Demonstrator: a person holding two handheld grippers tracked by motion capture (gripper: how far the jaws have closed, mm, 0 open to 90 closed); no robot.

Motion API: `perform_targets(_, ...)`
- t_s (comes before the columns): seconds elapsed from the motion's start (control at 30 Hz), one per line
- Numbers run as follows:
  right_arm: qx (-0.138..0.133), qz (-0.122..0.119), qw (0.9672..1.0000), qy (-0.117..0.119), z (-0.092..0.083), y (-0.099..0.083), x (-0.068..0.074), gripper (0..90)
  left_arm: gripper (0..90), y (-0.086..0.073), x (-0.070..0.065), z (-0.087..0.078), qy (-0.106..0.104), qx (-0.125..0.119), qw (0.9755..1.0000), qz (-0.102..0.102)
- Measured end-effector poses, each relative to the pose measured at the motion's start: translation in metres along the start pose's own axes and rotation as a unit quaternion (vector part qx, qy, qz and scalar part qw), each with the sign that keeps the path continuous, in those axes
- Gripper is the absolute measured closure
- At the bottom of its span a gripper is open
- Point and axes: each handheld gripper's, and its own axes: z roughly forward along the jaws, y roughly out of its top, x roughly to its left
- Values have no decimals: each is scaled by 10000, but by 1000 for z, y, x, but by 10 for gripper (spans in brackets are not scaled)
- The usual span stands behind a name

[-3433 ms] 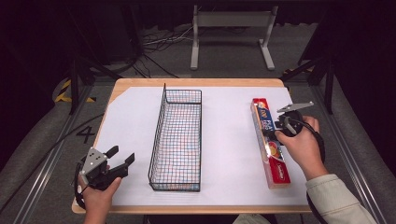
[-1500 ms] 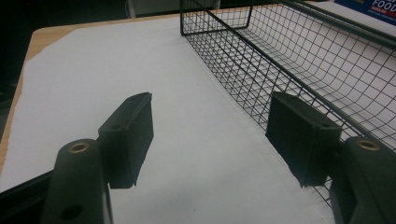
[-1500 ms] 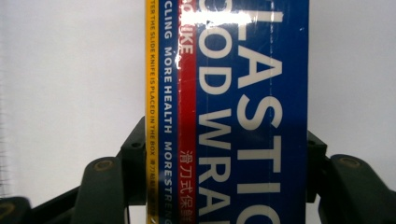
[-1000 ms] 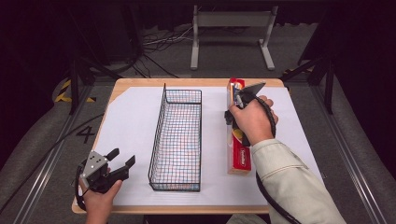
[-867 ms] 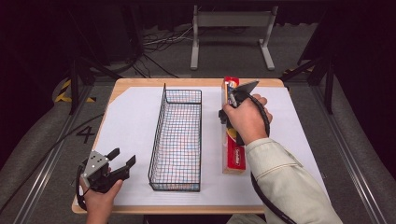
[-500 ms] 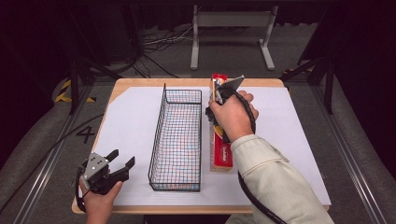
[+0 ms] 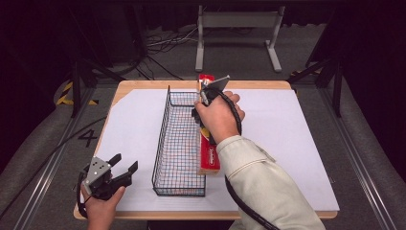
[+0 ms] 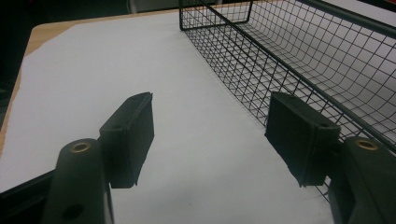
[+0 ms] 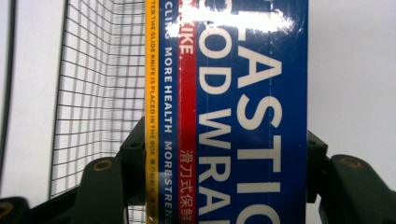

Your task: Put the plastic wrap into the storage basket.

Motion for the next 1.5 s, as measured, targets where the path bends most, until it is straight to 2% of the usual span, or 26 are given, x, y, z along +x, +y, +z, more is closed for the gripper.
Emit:
perform_targets(0.3, -9, -44, 9999, 105, 8, -2, 19, 403, 328, 0, -2, 2, -51, 35, 10000, 39)
perform_targets(0.5, 17, -52, 9998, 196, 15, -2, 27, 403, 328, 1, -2, 3, -50, 32, 10000, 24)
perform_targets(0.77, 59, -68, 9996, 255, 33, -3, 37, 402, 328, 1, -2, 3, -51, 30, 10000, 43)
perform_targets(1.0, 50, -31, 9998, 207, 44, -6, 39, 400, 328, 1, -1, 2, -32, 1, 10000, 6)
perform_targets(1.5, 45, -2, 9999, 136, 50, -21, 39, 399, 328, 1, -3, 2, -40, 28, 10000, 42)
